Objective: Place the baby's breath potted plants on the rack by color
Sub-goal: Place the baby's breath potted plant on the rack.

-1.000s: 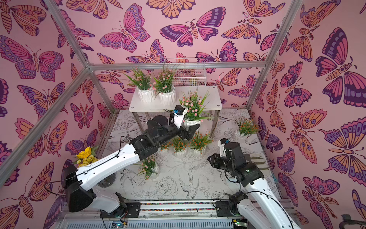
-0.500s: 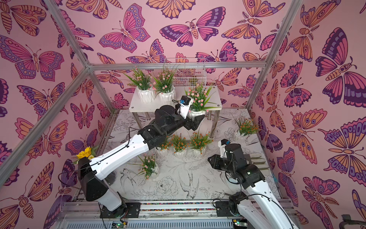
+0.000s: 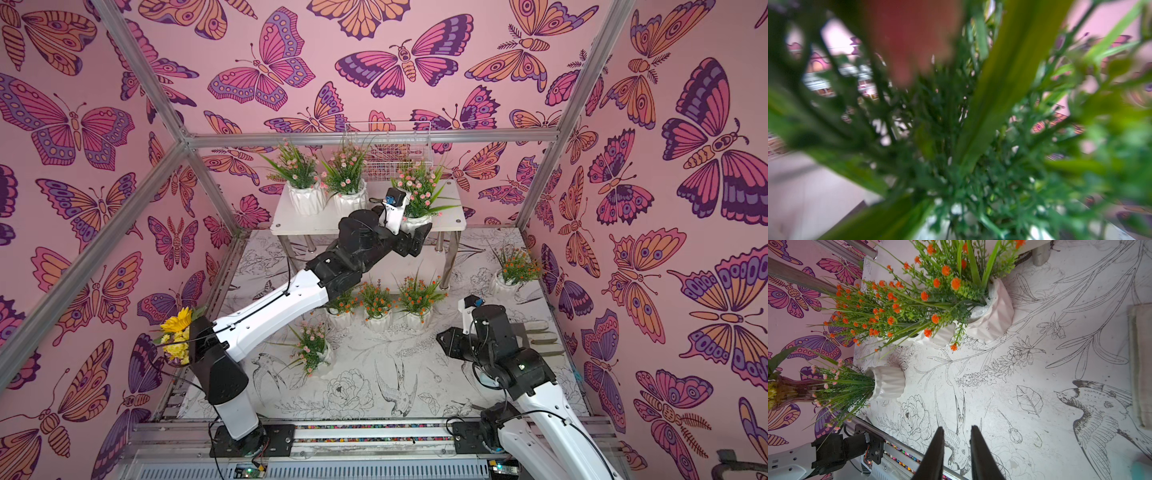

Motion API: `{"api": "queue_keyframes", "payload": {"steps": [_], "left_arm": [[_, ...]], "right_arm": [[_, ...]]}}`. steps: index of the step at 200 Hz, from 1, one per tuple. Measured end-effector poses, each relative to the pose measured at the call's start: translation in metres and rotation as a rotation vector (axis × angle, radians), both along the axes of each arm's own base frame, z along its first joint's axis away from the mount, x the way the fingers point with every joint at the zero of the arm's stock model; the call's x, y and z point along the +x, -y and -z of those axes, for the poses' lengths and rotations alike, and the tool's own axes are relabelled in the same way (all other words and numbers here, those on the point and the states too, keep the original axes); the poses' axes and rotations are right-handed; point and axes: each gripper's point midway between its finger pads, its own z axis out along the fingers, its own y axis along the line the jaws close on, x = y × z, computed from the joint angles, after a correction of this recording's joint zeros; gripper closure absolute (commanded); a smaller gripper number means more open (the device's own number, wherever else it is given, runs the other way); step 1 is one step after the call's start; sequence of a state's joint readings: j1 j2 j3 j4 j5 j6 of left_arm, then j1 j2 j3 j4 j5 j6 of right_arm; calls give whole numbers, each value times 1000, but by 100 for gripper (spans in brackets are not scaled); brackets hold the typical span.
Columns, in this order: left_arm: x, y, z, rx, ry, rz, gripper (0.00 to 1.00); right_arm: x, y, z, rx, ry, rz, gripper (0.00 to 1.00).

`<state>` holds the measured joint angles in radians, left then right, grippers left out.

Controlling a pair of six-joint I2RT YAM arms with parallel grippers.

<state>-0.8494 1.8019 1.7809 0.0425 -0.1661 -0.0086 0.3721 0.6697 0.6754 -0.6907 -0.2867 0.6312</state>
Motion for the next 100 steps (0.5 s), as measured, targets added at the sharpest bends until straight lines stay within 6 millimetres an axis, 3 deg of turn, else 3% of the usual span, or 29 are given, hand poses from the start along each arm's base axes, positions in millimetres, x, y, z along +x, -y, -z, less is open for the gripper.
{"api": "queue_keyframes", "payload": {"steps": [100], "left_arm": [[49, -20, -5, 13, 68, -303, 60]], "right_arm": [[1, -5, 3, 61, 7, 14, 75]]}}
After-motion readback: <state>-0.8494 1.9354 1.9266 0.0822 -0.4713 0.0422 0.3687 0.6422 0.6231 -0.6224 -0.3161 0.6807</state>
